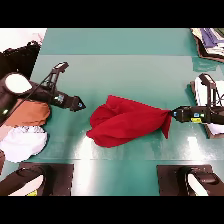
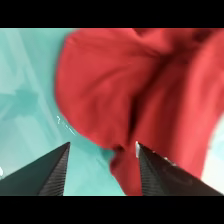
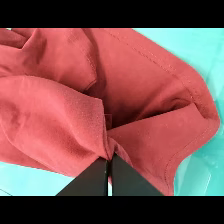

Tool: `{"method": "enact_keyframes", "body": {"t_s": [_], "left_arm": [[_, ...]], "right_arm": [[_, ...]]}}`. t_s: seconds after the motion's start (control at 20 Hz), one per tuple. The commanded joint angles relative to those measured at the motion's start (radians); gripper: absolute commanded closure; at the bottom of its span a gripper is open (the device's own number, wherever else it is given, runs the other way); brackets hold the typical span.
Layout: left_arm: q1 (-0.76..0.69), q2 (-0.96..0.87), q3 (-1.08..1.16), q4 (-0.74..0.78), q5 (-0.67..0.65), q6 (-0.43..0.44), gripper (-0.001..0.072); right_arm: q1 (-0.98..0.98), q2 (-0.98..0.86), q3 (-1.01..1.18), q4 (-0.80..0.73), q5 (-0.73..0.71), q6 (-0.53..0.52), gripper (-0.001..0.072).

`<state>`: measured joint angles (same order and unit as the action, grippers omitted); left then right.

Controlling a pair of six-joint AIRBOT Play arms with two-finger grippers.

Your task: Fold the shirts.

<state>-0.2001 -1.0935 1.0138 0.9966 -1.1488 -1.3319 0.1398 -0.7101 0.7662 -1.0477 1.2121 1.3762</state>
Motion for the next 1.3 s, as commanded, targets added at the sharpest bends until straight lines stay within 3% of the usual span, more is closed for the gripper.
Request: {"method": "enact_keyframes", "body": {"t_s": [0.0,0.2,0.5,0.75,0.8,0.85,0.9,1.05,1.25], "left_arm": [[0.014,-0.173,0.01,-0.076,0.101,0.101,0.0207],[-0.029,-0.373,0.01,-0.168,0.116,0.216,0.0208],[-0.115,-0.43,0.01,-0.167,0.277,0.232,0.0207],[-0.162,-0.43,0.01,-0.166,0.309,0.232,0.021],[-0.166,-0.43,0.01,-0.167,0.312,0.232,0.0313],[-0.165,-0.429,0.01,-0.167,0.312,0.231,0.0618],[-0.158,-0.429,0.017,-0.166,0.306,0.228,0.0671],[-0.087,-0.378,0.094,-0.164,0.232,0.167,0.068],[0.048,-0.138,0.251,-0.161,0.23,0.153,0.068]], "right_arm": [[0.0,0.0,0.0,0.0,-0.002,0.016,0.0698],[0.0,0.0,0.0,0.0,-0.002,0.024,0.0698],[0.0,-0.002,0.0,0.001,-0.001,0.05,0.0698],[0.0,-0.002,0.0,0.002,-0.002,0.064,0.0698],[0.0,-0.002,0.0,0.005,-0.002,0.064,0.0697],[0.0,-0.002,0.0,0.007,-0.002,0.064,0.0698],[0.0,-0.001,0.0,0.007,-0.002,0.064,0.0697],[-0.003,-0.002,0.045,-0.016,-0.01,0.063,0.0698],[-0.003,-0.046,0.287,-0.109,0.005,0.062,0.0698]]}}
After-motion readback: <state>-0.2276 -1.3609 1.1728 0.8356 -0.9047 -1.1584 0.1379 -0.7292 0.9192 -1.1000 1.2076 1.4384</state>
